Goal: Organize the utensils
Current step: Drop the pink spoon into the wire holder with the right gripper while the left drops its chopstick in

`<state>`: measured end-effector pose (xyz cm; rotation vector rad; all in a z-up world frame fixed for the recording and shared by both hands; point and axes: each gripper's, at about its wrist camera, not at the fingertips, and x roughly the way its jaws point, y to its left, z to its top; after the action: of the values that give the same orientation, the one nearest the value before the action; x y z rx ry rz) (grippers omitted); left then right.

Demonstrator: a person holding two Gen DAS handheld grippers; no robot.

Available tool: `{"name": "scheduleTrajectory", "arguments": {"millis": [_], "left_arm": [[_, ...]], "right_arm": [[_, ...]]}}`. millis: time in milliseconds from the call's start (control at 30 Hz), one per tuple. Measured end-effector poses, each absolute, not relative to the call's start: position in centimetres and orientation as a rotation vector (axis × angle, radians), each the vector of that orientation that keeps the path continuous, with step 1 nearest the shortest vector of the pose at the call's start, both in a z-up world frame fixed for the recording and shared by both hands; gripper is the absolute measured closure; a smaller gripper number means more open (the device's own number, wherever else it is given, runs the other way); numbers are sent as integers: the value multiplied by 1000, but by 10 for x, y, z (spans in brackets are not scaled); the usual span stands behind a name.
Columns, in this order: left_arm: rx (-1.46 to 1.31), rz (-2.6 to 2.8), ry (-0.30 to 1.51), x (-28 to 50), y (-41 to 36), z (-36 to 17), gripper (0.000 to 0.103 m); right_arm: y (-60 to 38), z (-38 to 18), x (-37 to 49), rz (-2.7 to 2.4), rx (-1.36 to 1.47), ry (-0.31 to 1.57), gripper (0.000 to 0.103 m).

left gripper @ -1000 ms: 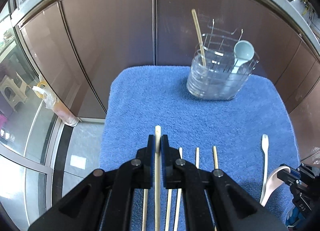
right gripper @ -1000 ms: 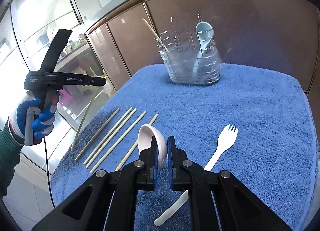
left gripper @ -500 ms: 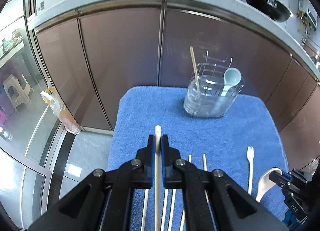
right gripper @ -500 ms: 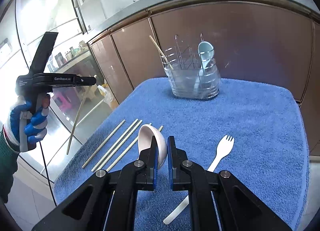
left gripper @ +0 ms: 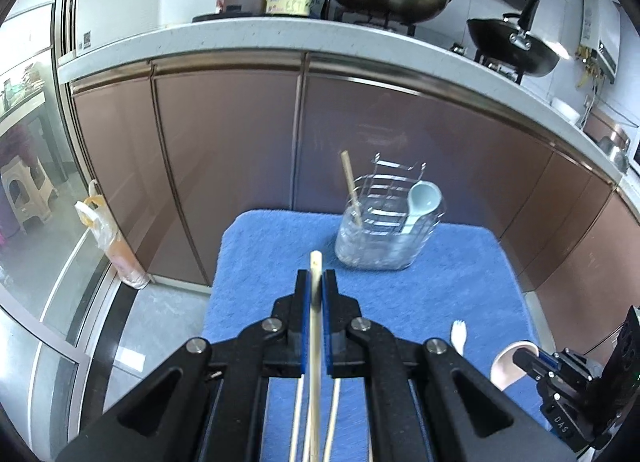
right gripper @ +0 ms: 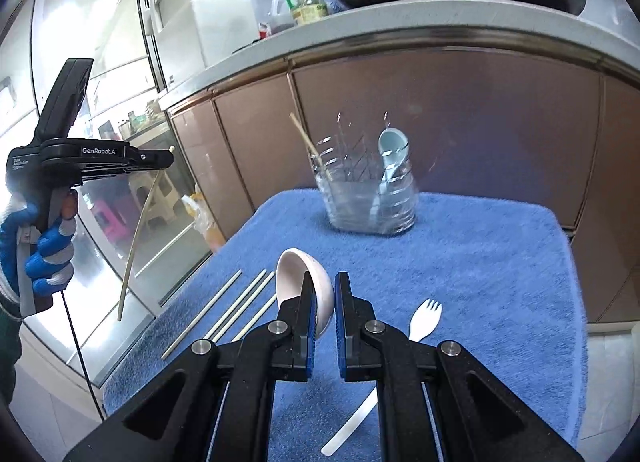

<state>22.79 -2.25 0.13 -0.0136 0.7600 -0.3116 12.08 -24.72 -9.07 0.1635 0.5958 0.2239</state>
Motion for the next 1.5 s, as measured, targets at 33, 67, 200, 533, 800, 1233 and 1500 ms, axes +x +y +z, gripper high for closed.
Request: {"name": "scheduleTrajectory", "arguments": {"millis": [33, 67, 200, 533, 800, 1233, 1500], "left_arm": [[-19, -318, 752, 227, -25, 4, 98], [-22, -323, 746, 226, -27, 6, 98], [-29, -343, 716, 222, -37, 15, 98], [-63, -376, 662, 223, -53, 30, 98], [-85, -376, 631, 234, -54, 39, 98], [-99, -365, 608, 261, -60, 49, 98], [-122, -372, 588, 278, -66, 55, 98]], "right_arm": [[-248, -88, 120, 218, 160, 589, 95], [-249, -85, 119, 209, 153, 579, 95], [-254, -75, 116, 191, 149, 553, 95], [-267, -69, 121, 157, 161, 525, 95], [-274, -59, 134, 133, 153, 502, 95], [-287, -44, 162, 115, 172, 463, 95], [-288, -45, 179, 116, 178, 460, 95]]}}
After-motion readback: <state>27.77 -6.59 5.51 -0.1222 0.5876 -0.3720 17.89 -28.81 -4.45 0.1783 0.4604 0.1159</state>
